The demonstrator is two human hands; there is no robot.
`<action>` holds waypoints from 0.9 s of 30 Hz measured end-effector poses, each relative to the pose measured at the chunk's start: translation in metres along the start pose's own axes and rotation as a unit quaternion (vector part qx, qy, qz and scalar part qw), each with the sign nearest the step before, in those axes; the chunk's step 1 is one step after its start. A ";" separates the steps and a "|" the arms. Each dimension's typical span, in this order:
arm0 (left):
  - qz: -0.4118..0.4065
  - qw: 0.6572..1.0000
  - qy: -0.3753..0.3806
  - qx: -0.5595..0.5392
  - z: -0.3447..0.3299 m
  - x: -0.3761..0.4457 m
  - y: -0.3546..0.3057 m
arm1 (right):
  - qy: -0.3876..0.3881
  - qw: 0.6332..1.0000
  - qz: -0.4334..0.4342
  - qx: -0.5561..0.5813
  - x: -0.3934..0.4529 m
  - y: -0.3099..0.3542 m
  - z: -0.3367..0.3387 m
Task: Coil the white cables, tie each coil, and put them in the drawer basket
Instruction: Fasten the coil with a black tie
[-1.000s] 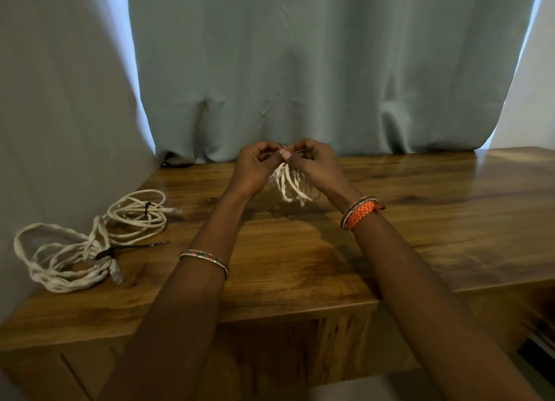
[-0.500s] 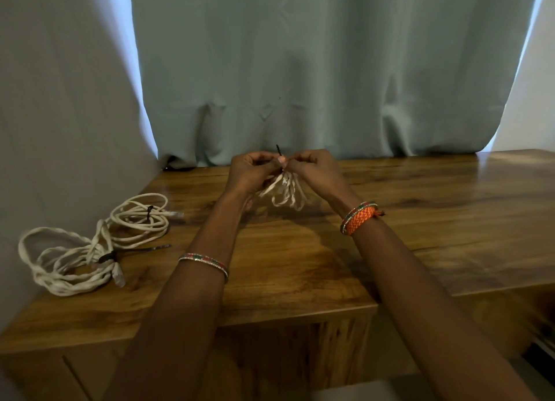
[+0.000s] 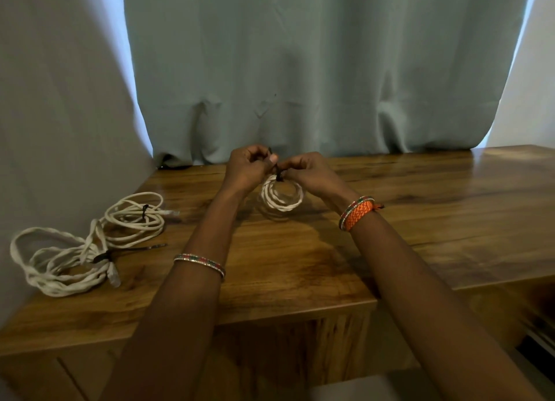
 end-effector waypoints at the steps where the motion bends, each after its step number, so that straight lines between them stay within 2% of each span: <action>1: -0.007 1.000 -0.005 0.006 0.000 -0.001 -0.002 | 0.006 1.000 0.002 0.007 -0.001 0.001 -0.002; 4: -0.019 1.000 -0.022 0.004 0.004 -0.003 -0.006 | -0.016 1.000 0.005 0.026 -0.002 0.004 -0.003; 8: 0.023 0.999 -0.032 0.002 0.006 -0.002 0.001 | -0.058 0.998 -0.006 0.034 0.000 0.000 0.000; 15: 0.153 0.982 -0.026 -0.106 0.004 -0.004 0.025 | -0.013 0.992 -0.061 0.109 -0.005 -0.004 -0.004; 19: 0.166 0.977 -0.023 -0.129 0.005 -0.002 0.027 | 0.000 0.980 -0.112 0.163 -0.006 -0.013 -0.007; 27: 0.161 0.979 -0.049 -0.118 0.008 -0.004 0.023 | 0.019 0.967 -0.135 0.214 -0.007 -0.019 -0.011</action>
Point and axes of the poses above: each hand's wrist, its own x-axis towards the middle knuckle, its own z-axis out of the back of the hand, y = z × x, the point moved 8 cm from there along x, towards the middle knuckle, and after that the axes turned 11 degrees about -x, right-handed, at the moved point
